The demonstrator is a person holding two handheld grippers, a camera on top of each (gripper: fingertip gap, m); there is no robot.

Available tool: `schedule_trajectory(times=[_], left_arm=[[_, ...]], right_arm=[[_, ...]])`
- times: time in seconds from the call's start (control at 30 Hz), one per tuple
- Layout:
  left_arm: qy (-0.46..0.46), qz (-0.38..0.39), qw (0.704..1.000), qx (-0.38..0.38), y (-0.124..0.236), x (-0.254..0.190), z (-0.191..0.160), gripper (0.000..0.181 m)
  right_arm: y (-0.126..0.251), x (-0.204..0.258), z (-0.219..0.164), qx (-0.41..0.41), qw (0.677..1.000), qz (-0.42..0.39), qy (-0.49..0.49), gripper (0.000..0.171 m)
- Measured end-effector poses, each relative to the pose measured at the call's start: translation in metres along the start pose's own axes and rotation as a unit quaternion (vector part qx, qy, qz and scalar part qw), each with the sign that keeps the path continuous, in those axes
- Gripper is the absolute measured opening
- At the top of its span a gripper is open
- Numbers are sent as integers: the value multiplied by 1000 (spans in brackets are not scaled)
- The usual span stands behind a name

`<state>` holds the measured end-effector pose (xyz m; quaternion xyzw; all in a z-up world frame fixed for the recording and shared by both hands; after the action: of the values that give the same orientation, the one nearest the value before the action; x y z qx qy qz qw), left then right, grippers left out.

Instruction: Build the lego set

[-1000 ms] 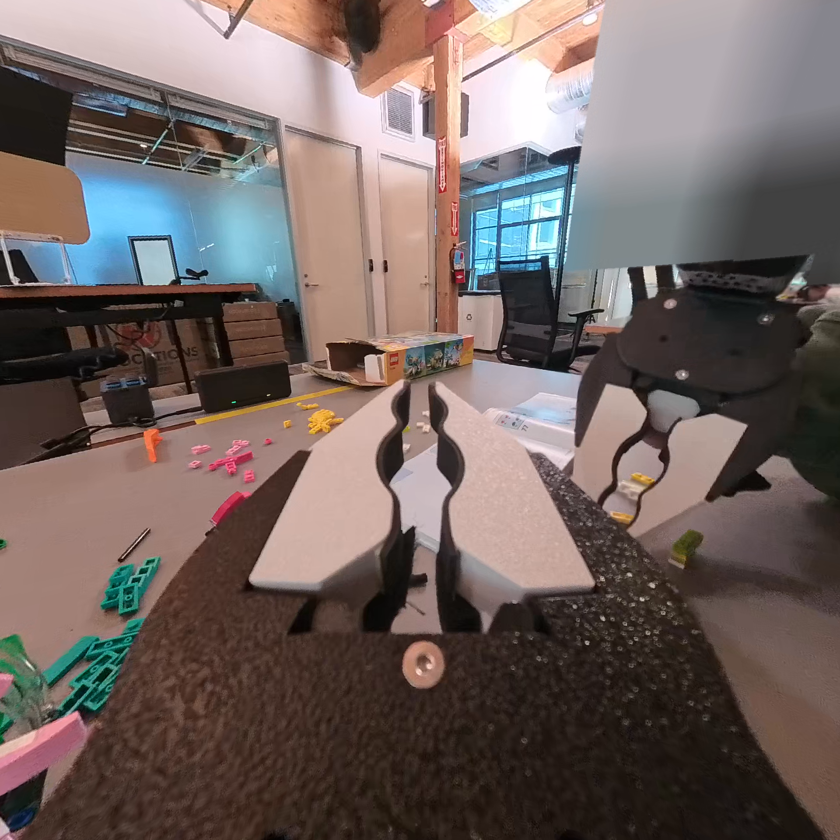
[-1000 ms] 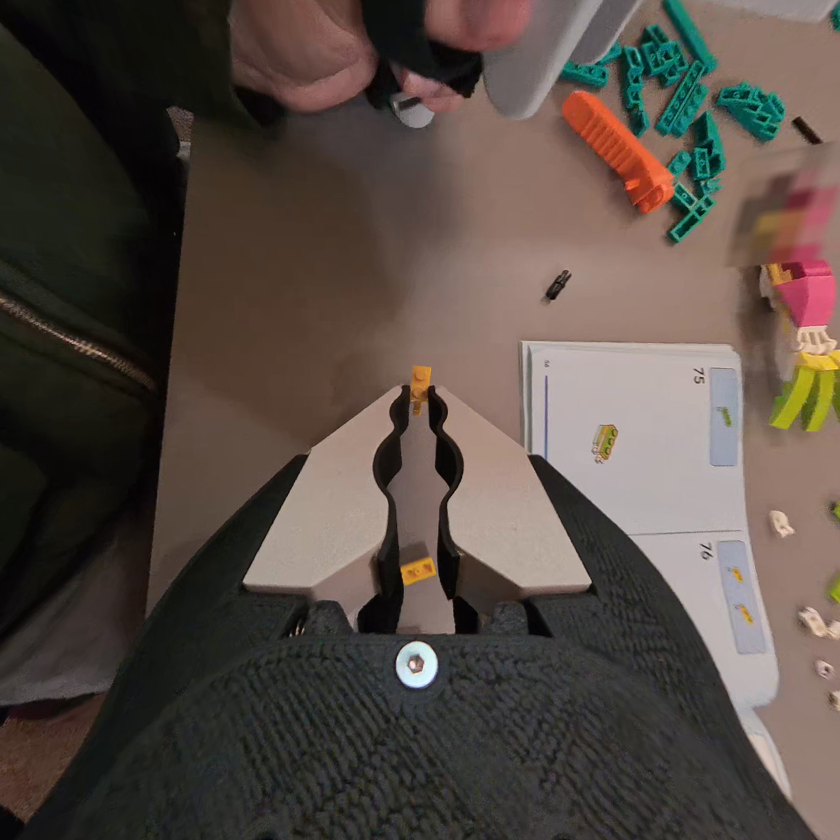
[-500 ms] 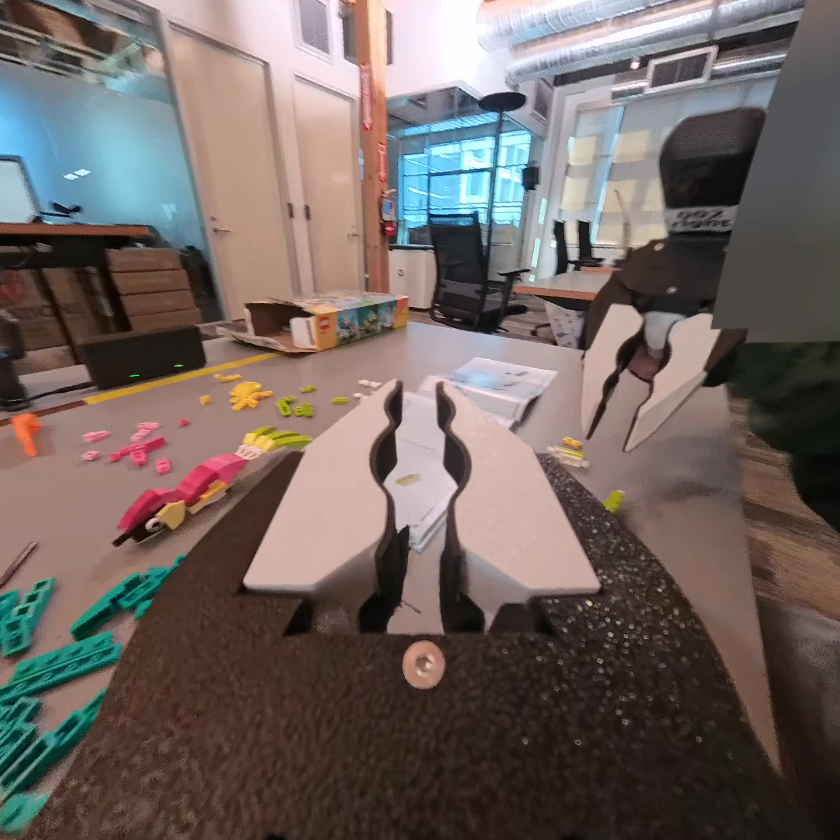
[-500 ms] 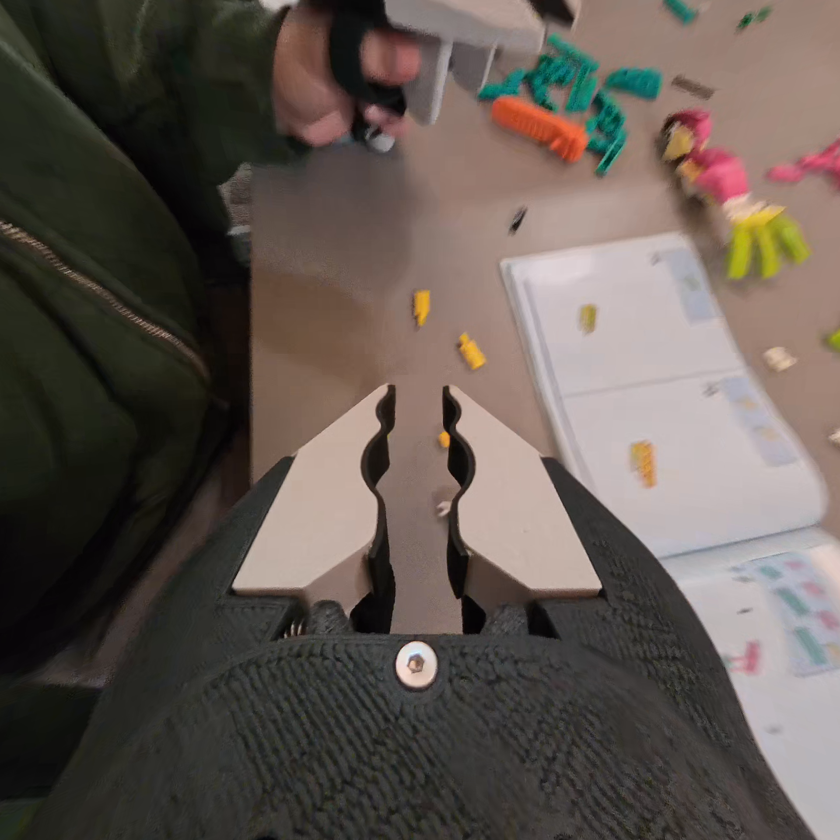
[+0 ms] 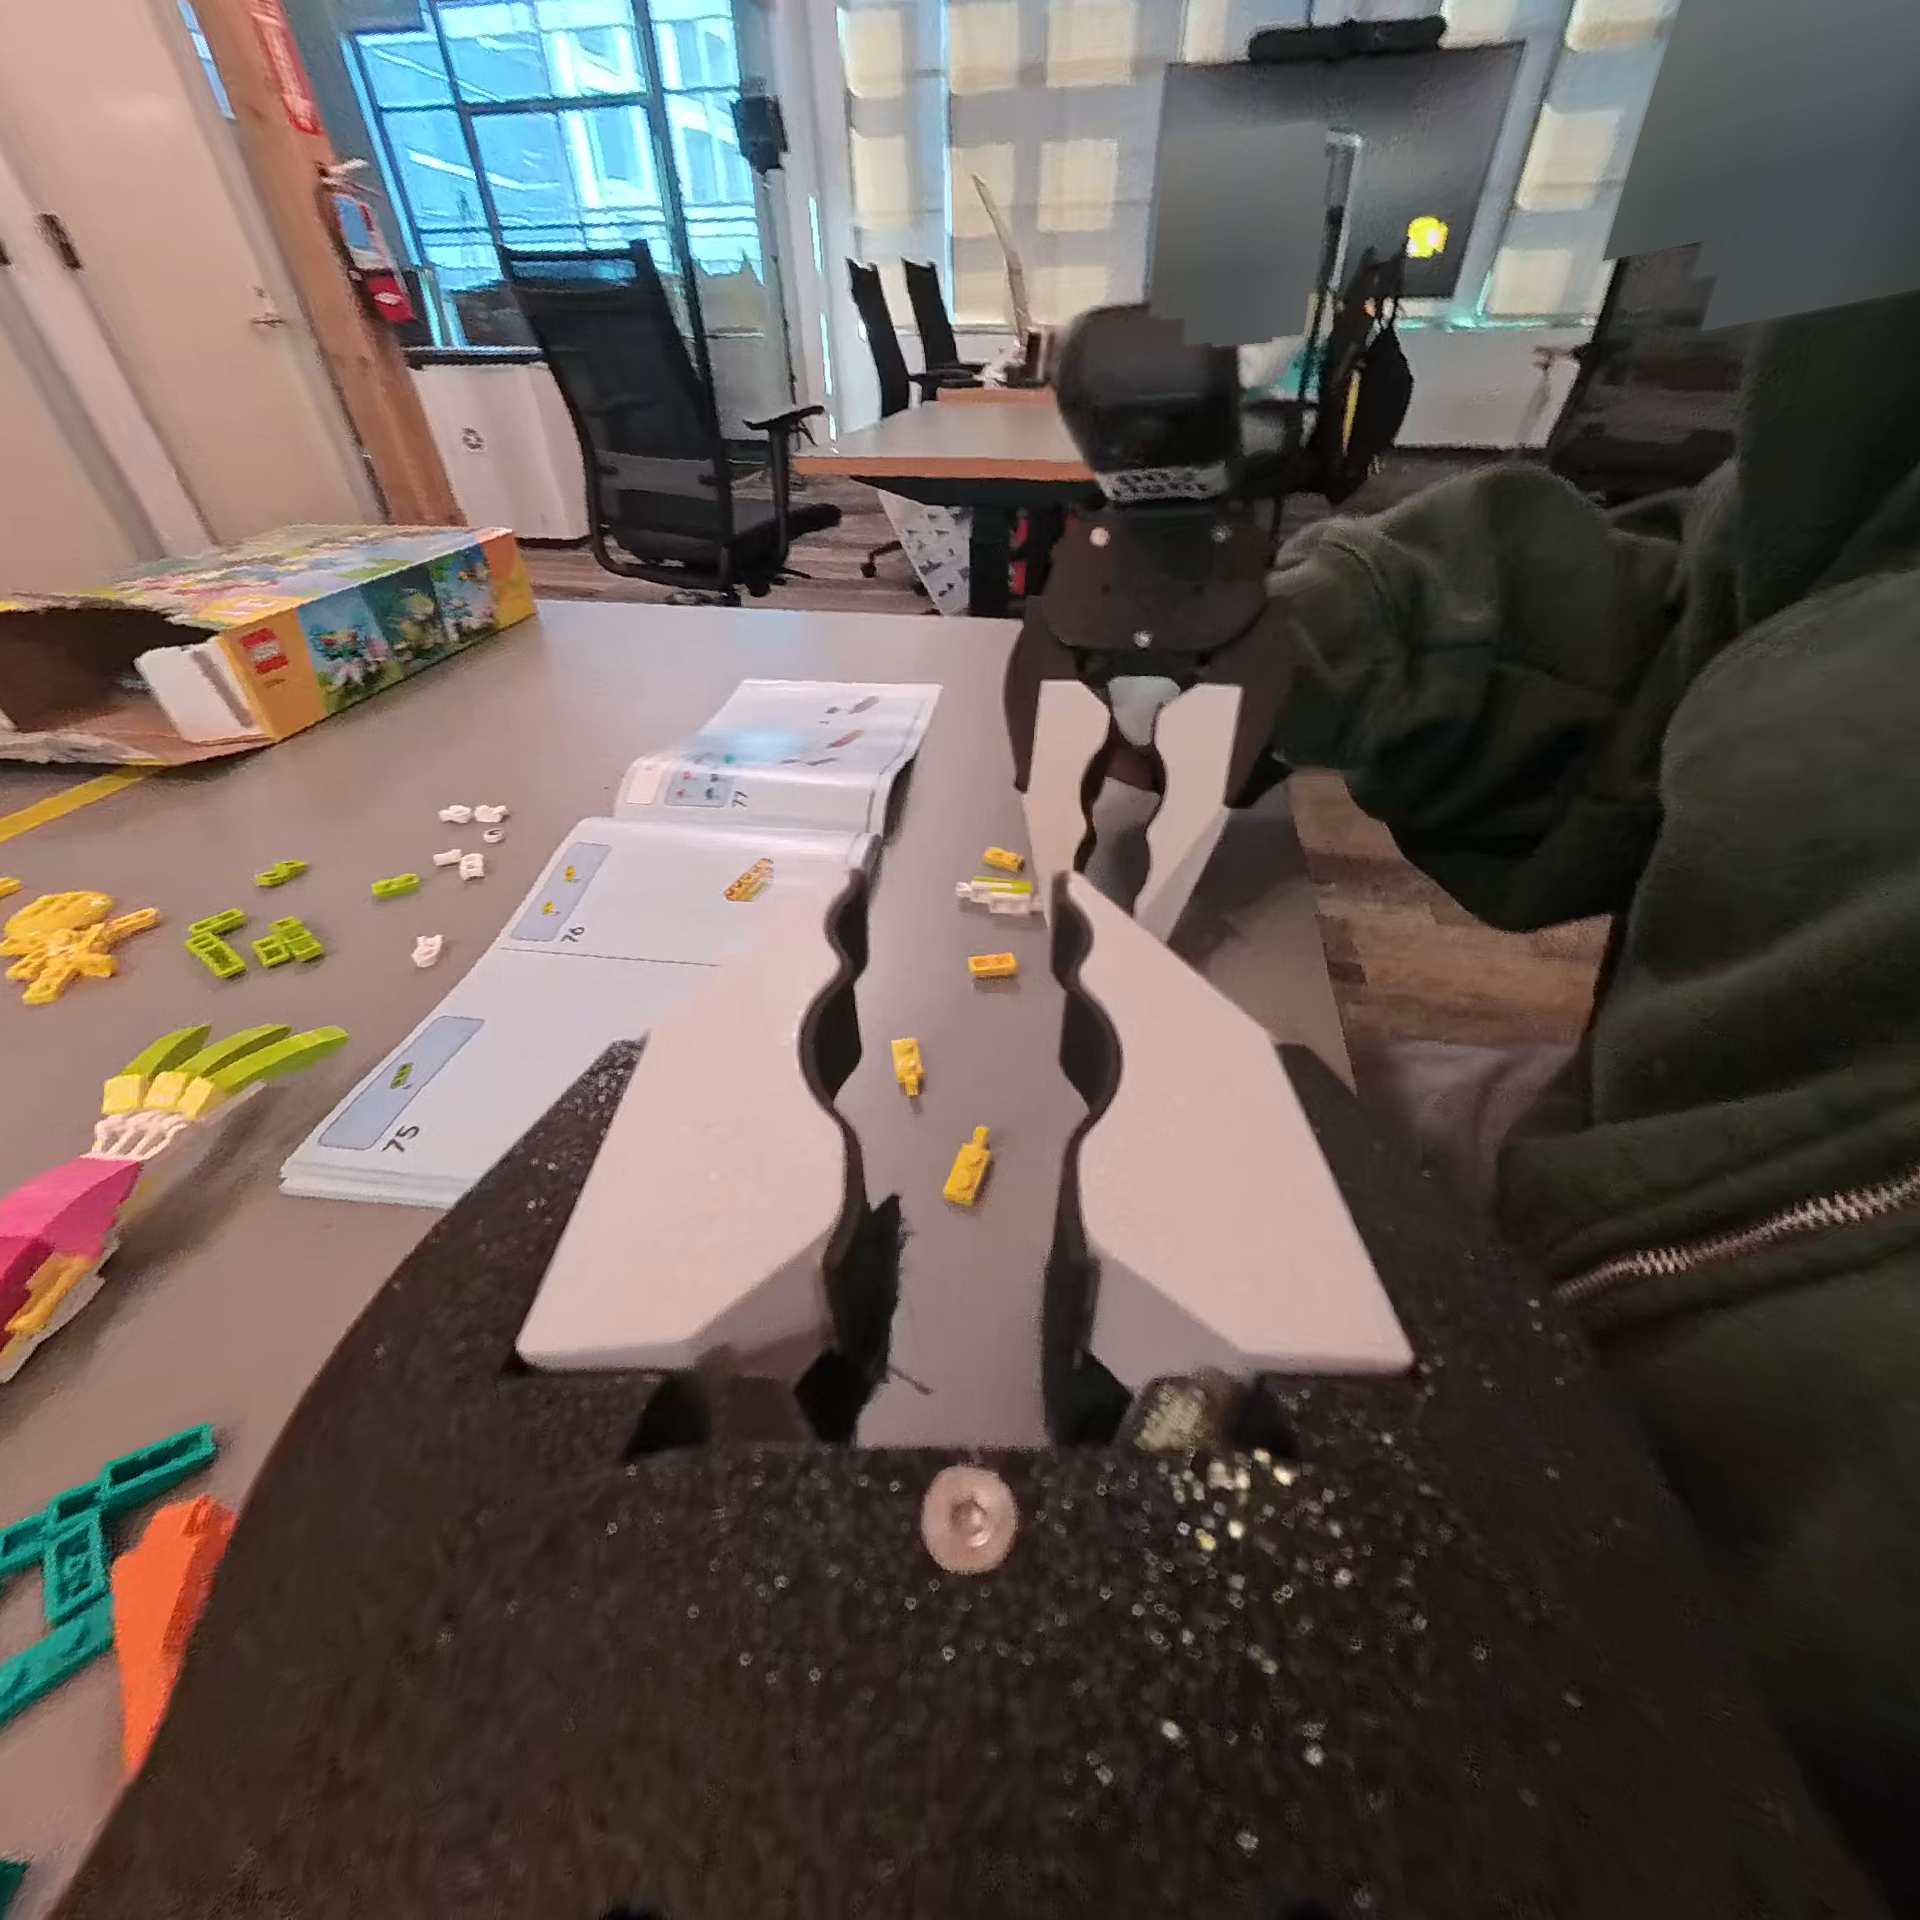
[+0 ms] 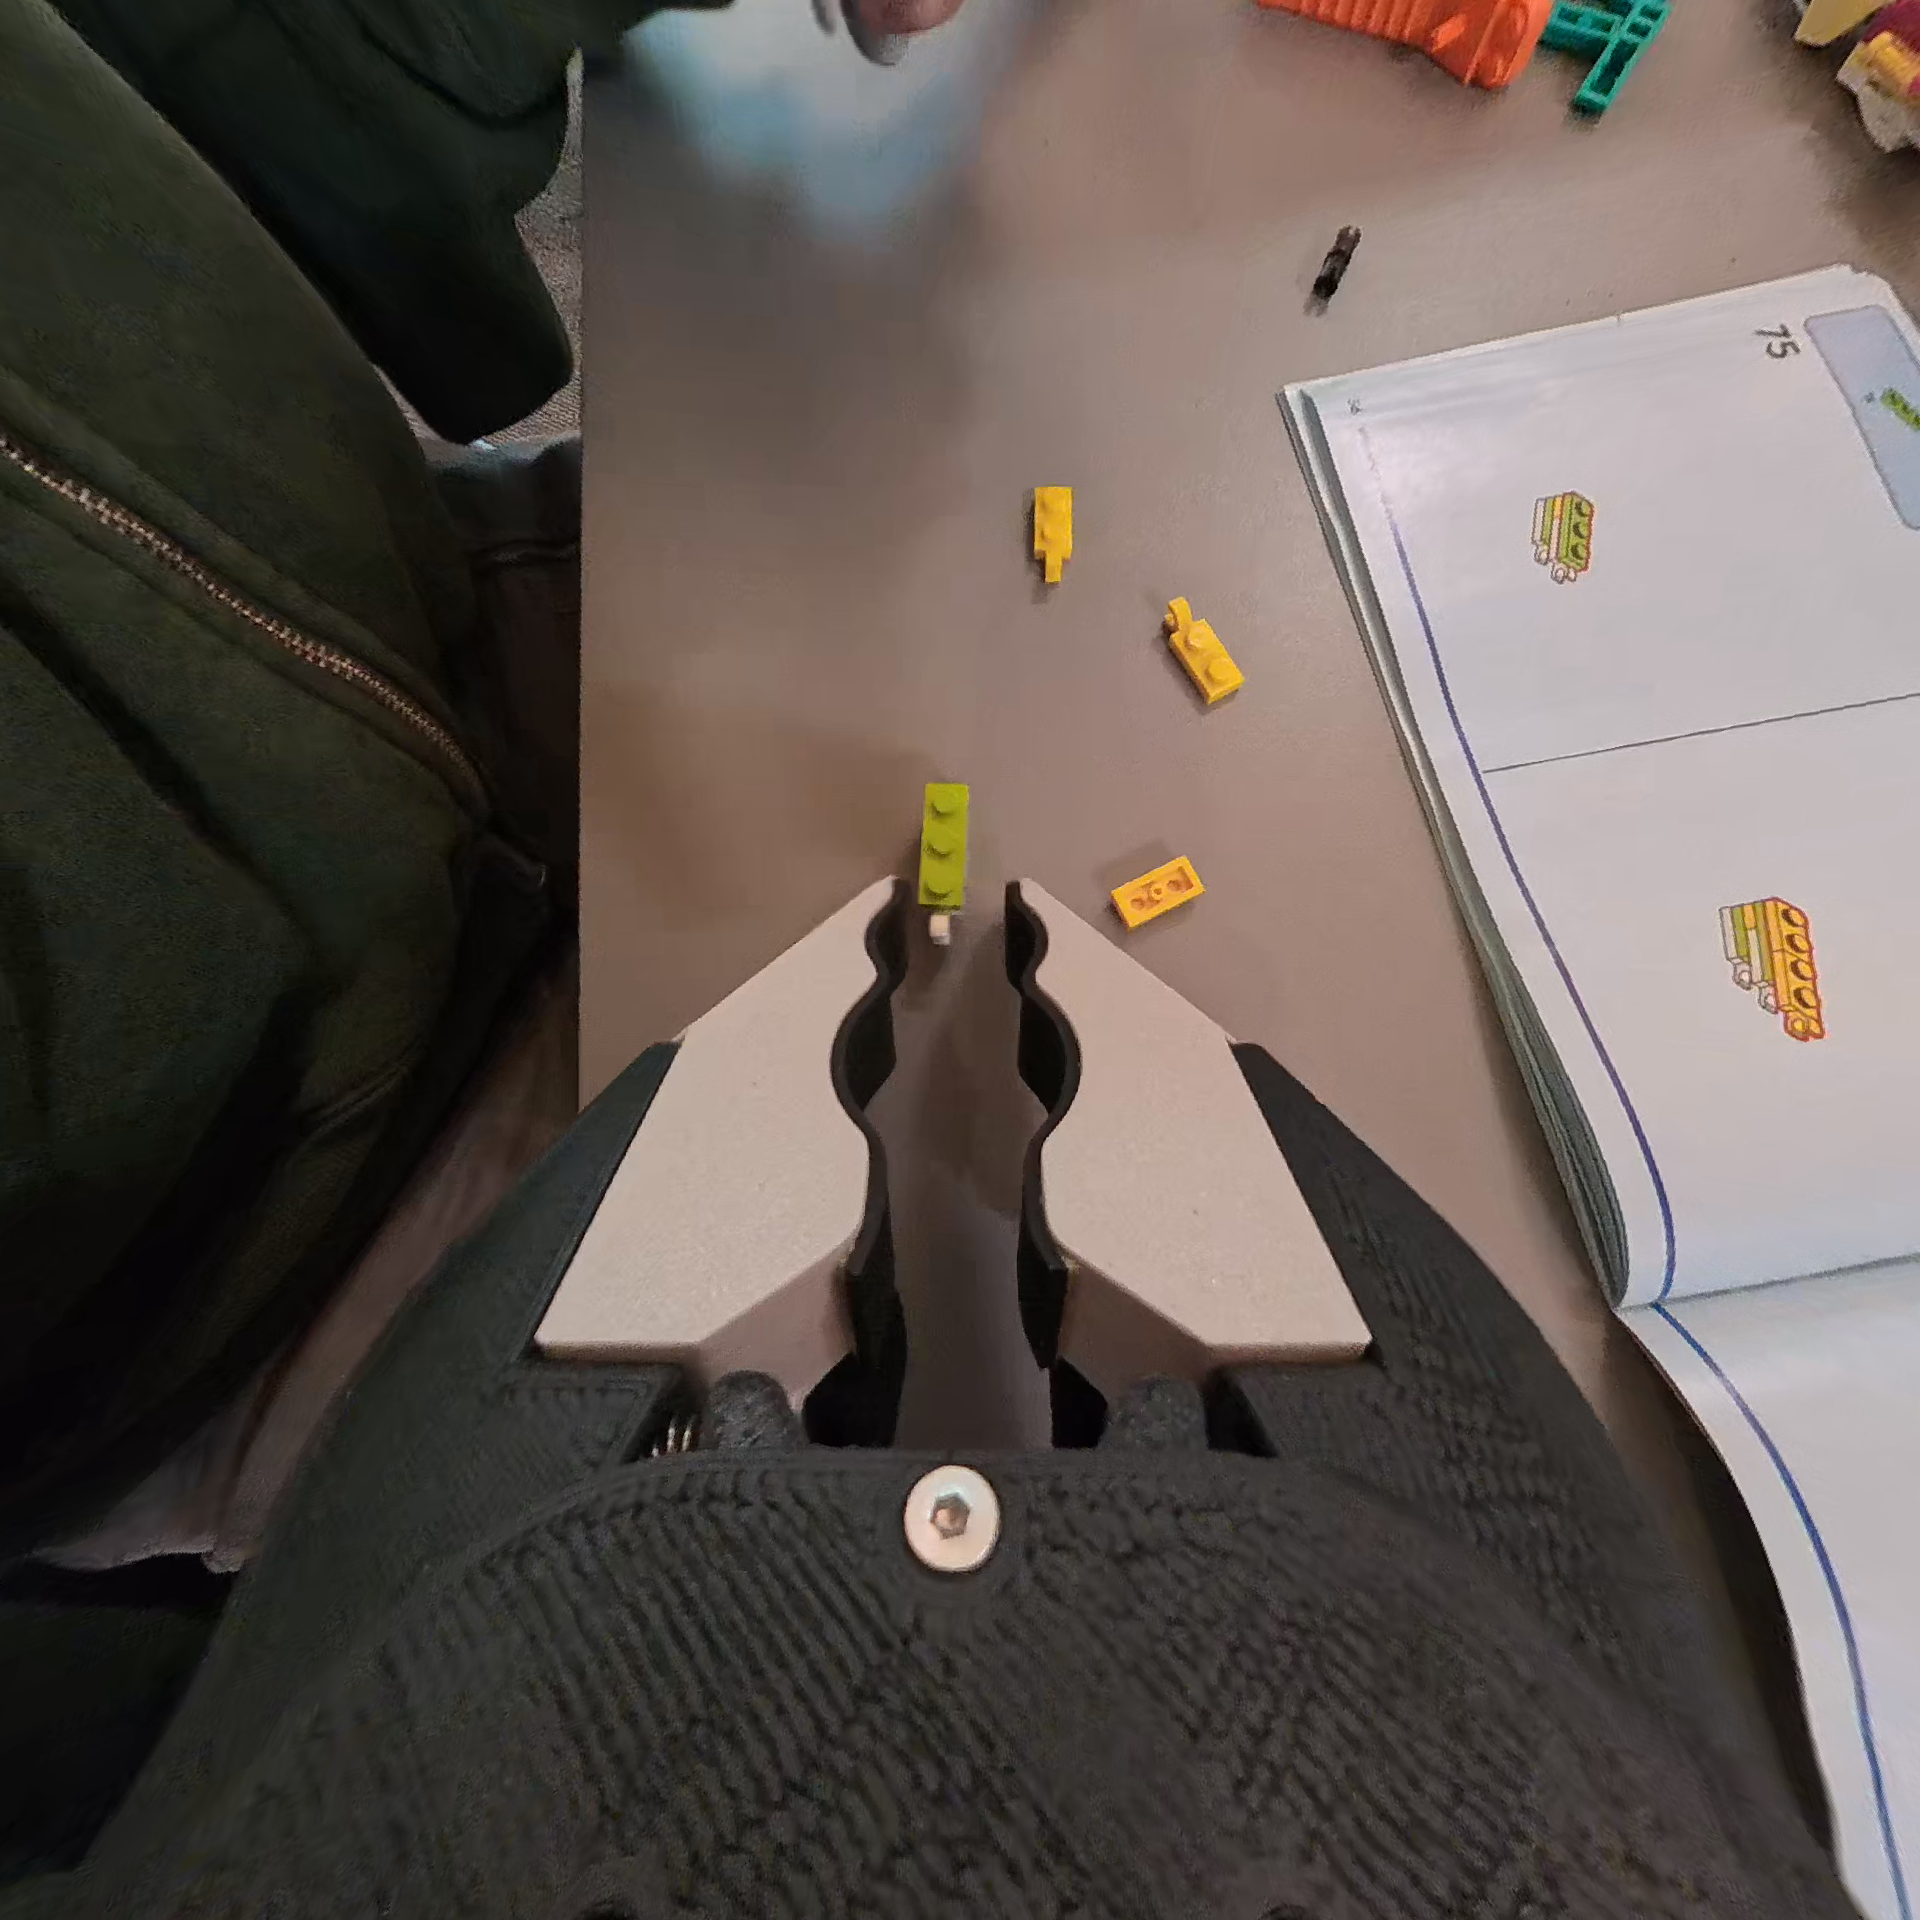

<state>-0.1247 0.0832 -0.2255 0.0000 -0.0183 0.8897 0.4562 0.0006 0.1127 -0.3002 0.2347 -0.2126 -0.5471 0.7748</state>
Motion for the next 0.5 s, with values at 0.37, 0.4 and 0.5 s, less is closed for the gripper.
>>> schedule_trajectory(times=[0.37, 0.4, 0.5], left_arm=[[-39, -53, 993, 99, -5, -19, -24, 37], [-42, -55, 991, 115, -3, -19, -27, 36], [-29, -81, 986, 144, -2, -25, -32, 34]], right_arm=[[2, -5, 16, -67, 989, 22, -127, 6], [1, -4, 19, -72, 987, 30, -143, 6], [-3, 5, 31, -92, 979, 63, -171, 6]])
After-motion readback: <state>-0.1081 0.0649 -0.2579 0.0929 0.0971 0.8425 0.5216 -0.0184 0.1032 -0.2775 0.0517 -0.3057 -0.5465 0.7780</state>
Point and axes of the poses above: each gripper's, where its closed fingertips meet, y back along the fingers, z out of its top, x = y × z across the jaws, the point moved 3 cm from there along y, back along the fingers, and after that the axes turned 7 degrees about -x, right-handed, at the moved point
